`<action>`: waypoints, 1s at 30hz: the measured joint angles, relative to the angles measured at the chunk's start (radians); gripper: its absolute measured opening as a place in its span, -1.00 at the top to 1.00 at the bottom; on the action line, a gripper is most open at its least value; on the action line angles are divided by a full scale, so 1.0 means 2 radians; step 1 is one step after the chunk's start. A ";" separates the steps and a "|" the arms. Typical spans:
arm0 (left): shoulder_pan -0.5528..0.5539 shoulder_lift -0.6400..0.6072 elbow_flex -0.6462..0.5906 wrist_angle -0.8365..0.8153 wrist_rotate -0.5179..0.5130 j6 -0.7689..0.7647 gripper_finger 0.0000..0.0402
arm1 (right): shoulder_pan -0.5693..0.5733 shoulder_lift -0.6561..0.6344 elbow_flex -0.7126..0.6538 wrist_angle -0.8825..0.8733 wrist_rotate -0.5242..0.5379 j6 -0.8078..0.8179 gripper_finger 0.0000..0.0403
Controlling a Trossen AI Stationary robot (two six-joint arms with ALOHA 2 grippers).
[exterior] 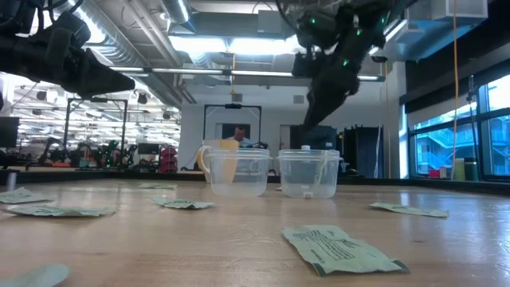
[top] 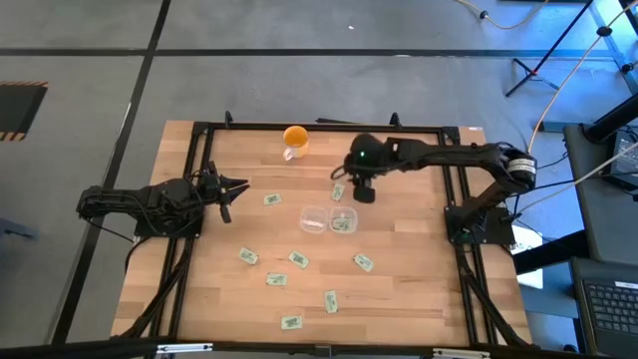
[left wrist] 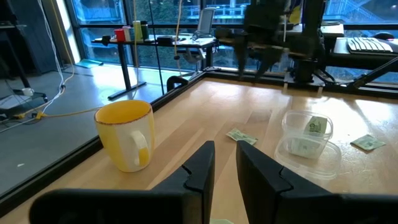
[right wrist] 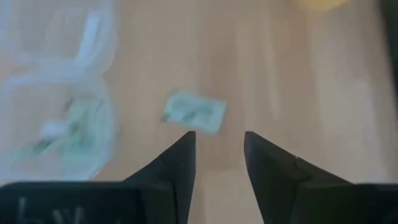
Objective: Pick and place items into bin
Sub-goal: Put the stevia packet into the right transparent bin
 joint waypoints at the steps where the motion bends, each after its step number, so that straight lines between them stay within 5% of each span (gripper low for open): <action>1: 0.000 0.000 0.000 0.000 0.000 0.000 0.70 | -0.009 0.002 -0.008 0.023 -0.003 0.001 0.31; 30: 0.000 0.000 0.000 0.000 0.001 0.000 0.70 | -0.033 0.144 -0.040 0.131 -0.066 0.006 0.37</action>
